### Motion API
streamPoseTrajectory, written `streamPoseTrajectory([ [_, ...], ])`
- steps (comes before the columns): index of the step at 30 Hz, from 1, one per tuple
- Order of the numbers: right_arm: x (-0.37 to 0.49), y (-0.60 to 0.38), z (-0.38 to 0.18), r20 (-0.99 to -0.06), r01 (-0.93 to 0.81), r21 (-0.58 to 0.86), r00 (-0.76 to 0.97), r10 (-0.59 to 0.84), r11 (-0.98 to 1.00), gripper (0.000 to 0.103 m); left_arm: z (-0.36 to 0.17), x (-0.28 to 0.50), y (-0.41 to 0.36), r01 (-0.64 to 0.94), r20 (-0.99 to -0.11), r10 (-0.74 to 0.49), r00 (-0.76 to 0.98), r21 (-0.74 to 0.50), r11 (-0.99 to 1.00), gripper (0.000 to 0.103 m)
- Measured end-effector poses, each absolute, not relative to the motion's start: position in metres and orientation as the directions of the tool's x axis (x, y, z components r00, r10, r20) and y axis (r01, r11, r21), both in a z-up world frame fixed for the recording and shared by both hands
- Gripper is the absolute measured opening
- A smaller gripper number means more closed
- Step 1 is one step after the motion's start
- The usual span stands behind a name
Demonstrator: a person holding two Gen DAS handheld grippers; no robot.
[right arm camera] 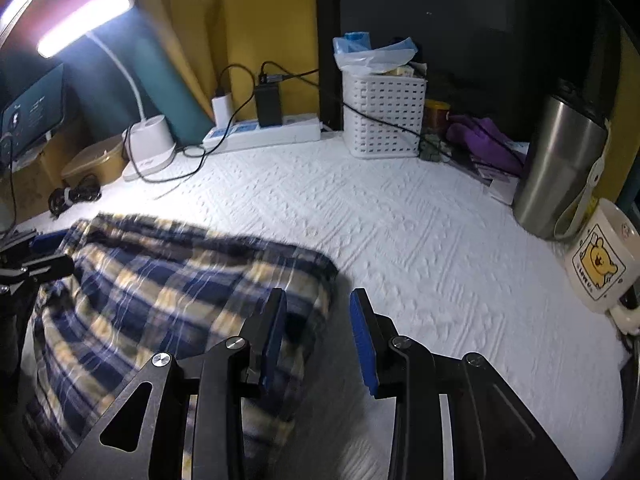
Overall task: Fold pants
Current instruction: 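Open both tools and lift them off the folded pants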
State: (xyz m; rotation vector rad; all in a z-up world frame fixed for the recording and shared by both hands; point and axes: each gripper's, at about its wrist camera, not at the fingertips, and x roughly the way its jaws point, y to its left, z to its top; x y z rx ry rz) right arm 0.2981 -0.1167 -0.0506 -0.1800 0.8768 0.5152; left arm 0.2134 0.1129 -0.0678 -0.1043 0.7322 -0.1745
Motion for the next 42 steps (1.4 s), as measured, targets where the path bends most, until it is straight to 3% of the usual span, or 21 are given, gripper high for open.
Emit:
streamPoseTrajectory([
  [1,0.295,-0.115,-0.052,-0.773,-0.504,0.046,0.529,0.350,0.863,0.059,-0.067,0.211,0.111,0.127,-0.648,-0.186,0.739,-0.138,0.982,0.058],
  [3,0.290,-0.113,-0.055,-0.774,-0.509,0.050,0.524,0.355,0.859,0.069,-0.068,0.208,0.106,0.143,-0.651,-0.188,0.735,-0.122,0.982,0.059],
  [11,0.287,-0.111,-0.073,-0.803,-0.500,0.018,0.508,0.310,0.866,0.069,-0.097,0.218,0.110,0.093,-0.747,-0.116,0.654,-0.073,0.993,0.062],
  [14,0.286,-0.115,-0.076,-0.808,-0.496,0.015,0.506,0.302,0.868,0.069,-0.100,0.219,0.116,0.068,-0.749,-0.092,0.656,-0.062,0.996,0.068],
  [24,0.274,-0.133,-0.061,-0.800,-0.451,0.017,0.529,0.283,0.892,0.070,-0.082,0.203,0.122,0.035,-0.699,-0.077,0.711,-0.075,0.997,0.068],
  [30,0.250,-0.137,-0.045,-0.780,-0.460,0.048,0.537,0.321,0.887,0.070,-0.065,0.186,0.111,0.074,-0.665,-0.128,0.736,-0.109,0.991,0.068],
  [42,0.202,-0.130,-0.058,-0.806,-0.489,0.074,0.484,0.341,0.869,0.070,-0.092,0.171,0.098,0.090,-0.736,-0.122,0.666,-0.083,0.993,0.068],
])
